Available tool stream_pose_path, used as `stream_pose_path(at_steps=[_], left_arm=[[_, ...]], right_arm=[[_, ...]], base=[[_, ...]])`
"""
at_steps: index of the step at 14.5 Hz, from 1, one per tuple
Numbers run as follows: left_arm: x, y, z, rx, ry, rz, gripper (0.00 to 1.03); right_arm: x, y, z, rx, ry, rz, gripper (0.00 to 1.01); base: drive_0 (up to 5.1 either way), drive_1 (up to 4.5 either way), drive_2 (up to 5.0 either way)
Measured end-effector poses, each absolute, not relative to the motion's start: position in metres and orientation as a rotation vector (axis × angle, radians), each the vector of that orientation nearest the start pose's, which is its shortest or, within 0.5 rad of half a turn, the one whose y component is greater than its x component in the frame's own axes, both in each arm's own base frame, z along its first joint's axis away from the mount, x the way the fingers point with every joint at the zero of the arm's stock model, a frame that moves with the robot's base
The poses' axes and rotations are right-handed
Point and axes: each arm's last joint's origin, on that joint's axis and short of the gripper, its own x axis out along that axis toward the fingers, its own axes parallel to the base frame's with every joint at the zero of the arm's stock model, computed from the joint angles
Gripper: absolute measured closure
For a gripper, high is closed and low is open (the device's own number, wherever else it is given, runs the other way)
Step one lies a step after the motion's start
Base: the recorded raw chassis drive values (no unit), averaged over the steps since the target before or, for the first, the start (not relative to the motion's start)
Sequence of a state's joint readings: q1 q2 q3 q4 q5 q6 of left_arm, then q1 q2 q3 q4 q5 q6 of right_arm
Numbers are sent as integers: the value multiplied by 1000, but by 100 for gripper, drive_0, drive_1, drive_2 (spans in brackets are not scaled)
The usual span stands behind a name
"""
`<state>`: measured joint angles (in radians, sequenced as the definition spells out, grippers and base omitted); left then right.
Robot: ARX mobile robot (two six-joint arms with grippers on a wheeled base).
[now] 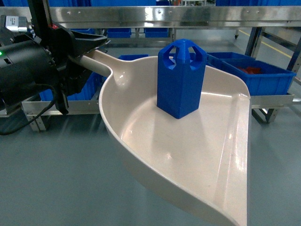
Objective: Place part in tray to right shelf
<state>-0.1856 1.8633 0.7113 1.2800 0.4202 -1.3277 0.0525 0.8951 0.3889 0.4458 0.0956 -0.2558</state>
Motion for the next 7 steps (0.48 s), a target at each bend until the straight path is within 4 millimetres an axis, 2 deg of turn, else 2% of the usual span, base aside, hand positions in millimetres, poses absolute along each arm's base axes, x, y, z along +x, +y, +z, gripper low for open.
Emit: stream_pose_path(at_steps=[7], left_arm=[[336, -75, 169, -1267, 291, -597, 90]], right_arm=[[195, 7, 237, -260, 68, -33, 3]], base=[[0, 0, 0]])
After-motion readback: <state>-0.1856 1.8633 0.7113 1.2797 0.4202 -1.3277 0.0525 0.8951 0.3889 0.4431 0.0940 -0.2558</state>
